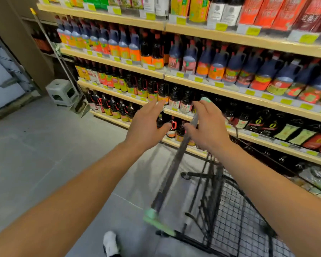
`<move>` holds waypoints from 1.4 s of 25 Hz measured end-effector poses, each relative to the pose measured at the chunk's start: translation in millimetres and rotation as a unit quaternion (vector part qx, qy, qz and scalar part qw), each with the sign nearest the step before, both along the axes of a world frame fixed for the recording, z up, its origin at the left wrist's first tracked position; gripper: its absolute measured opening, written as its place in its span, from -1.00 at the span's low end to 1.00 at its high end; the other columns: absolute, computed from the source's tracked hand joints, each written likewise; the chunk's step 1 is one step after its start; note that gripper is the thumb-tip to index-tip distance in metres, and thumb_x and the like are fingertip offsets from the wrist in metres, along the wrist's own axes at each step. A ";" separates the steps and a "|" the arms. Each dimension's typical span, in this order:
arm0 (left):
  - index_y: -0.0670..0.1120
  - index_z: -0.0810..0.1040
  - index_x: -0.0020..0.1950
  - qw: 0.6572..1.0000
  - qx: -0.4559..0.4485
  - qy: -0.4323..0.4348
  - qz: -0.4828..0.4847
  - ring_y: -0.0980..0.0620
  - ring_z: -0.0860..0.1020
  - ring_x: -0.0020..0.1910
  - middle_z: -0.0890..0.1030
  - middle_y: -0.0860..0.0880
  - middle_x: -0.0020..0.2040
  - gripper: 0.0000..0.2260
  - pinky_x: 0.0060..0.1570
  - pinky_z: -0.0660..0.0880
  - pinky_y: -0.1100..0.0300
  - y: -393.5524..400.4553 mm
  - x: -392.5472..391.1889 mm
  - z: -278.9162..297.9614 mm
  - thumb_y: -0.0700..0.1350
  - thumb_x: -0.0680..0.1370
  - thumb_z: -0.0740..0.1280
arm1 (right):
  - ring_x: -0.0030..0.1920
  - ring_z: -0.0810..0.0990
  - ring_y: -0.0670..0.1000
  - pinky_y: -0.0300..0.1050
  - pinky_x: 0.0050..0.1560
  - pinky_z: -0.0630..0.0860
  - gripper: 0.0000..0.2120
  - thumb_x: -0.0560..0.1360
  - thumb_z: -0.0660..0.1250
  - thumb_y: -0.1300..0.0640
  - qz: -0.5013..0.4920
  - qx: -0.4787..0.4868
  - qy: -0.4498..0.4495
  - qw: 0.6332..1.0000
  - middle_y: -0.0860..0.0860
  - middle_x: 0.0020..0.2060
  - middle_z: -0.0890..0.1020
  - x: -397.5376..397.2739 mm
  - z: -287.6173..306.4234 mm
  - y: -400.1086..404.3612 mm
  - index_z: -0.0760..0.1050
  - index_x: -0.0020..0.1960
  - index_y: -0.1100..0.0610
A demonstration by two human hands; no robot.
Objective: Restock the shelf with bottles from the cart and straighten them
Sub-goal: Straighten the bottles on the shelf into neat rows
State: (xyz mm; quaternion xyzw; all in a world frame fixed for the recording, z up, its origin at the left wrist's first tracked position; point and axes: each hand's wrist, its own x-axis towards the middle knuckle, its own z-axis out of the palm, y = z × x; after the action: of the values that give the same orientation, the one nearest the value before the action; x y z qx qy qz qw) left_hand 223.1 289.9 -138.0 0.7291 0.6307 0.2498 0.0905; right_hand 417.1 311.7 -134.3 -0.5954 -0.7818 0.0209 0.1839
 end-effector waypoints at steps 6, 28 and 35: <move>0.06 0.09 0.55 0.994 -0.026 0.006 -0.107 -0.01 0.08 0.53 0.11 -0.01 0.56 -0.37 0.47 0.15 -0.03 97.4 -105.3 -14.0 0.14 0.55 0.27 | 0.49 0.16 0.13 0.03 0.51 0.06 -0.32 0.50 0.29 -0.15 -0.105 -0.030 0.002 0.994 0.12 0.48 0.25 -98.5 -9.4 60.4 0.19 0.50 0.14; 0.05 0.16 0.53 0.915 0.007 -0.011 -0.404 -0.04 0.16 0.51 0.19 -0.02 0.54 -0.37 0.46 0.18 -0.02 441.8 120.3 -17.9 0.09 0.52 0.32 | 0.46 0.19 0.12 0.02 0.46 0.18 -0.35 0.51 0.30 -0.10 -0.395 -0.034 0.028 0.918 0.08 0.44 0.30 81.1 -12.6 279.5 0.19 0.49 0.14; 0.01 0.21 0.52 0.874 -0.008 -0.010 -0.486 -0.07 0.21 0.49 0.23 -0.05 0.53 -0.37 0.45 0.20 0.01 500.0 242.2 -43.0 0.08 0.49 0.34 | 0.44 0.24 0.13 0.02 0.42 0.26 -0.36 0.51 0.31 -0.08 -0.477 -0.040 0.051 0.877 0.07 0.43 0.33 172.9 -29.5 318.8 0.20 0.48 0.12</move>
State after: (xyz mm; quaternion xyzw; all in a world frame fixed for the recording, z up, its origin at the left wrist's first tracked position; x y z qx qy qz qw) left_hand 465.3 789.9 -181.0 0.9406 0.1978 0.1764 0.2122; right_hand 590.0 630.5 -163.8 -0.9009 -0.3913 -0.0078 0.1873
